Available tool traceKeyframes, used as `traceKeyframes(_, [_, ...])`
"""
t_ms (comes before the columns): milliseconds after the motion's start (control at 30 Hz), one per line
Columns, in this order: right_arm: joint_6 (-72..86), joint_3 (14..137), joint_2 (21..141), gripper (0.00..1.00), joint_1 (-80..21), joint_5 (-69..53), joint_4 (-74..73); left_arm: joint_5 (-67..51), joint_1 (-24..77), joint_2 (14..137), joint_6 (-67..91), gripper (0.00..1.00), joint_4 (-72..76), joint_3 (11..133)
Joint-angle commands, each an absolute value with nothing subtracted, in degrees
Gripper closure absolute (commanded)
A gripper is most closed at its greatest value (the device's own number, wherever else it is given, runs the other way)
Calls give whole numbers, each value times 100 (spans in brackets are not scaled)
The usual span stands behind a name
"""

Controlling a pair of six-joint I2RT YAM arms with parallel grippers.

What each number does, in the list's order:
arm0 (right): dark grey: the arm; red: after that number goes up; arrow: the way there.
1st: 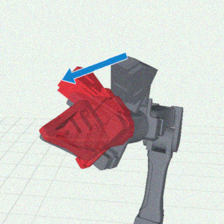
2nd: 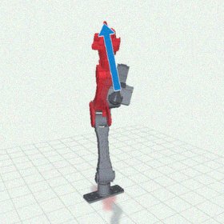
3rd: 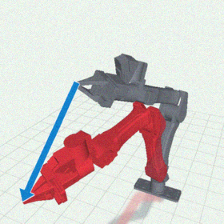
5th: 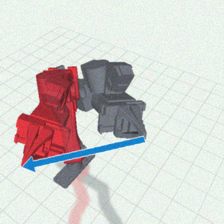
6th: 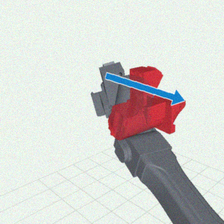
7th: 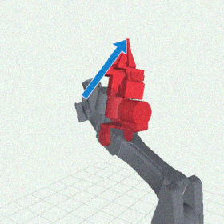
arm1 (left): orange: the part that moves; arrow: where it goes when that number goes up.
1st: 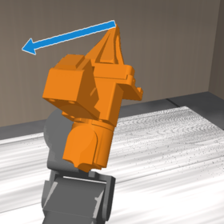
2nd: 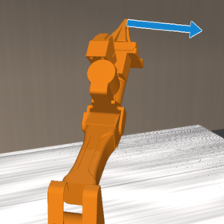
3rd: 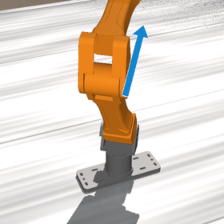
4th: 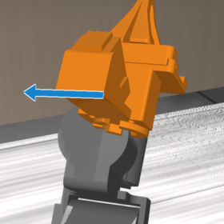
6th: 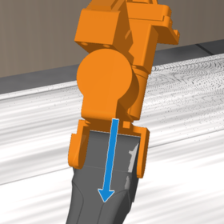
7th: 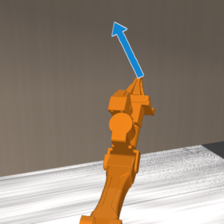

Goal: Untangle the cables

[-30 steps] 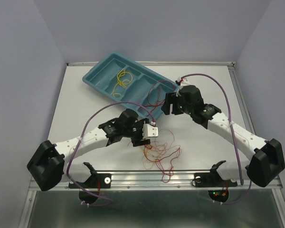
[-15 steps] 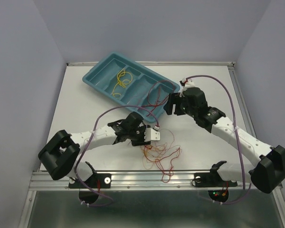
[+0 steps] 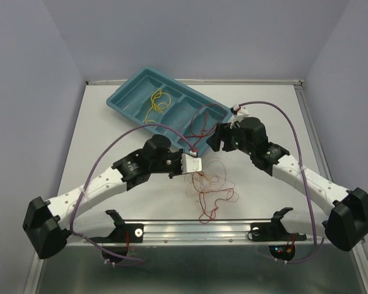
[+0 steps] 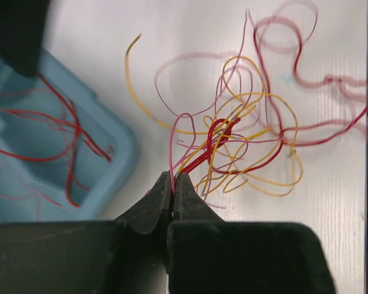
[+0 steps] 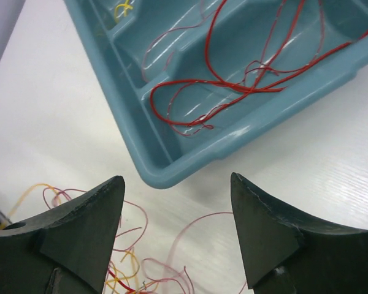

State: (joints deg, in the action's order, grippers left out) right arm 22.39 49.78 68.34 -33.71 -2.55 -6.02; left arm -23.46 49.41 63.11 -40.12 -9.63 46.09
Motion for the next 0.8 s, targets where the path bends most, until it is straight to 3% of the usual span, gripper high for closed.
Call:
traceKeyframes(0, [2110, 4650, 6785, 25, -3349, -1501, 587, -2847, 4966, 5898, -3736, 100, -1379, 5351])
traceKeyframes(100, [2162, 4431, 6619, 23, -3340, -2231, 1194, -2769, 4966, 5897, -3455, 100, -1529, 5650])
traceKeyframes(200, [2293, 4018, 6250, 13, -3349, -2811, 1958, -2479, 4966, 5950, -3174, 100, -1617, 5985])
traceKeyframes(433, [2434, 3718, 5774, 13, -3340, -3444, 2522, -2136, 4966, 5371, -2997, 100, -1081, 5477])
traceKeyframes(767, [2188, 4017, 5704, 14, -3349, -4139, 2029, -1213, 4922, 4668, -2795, 100, -510, 4966])
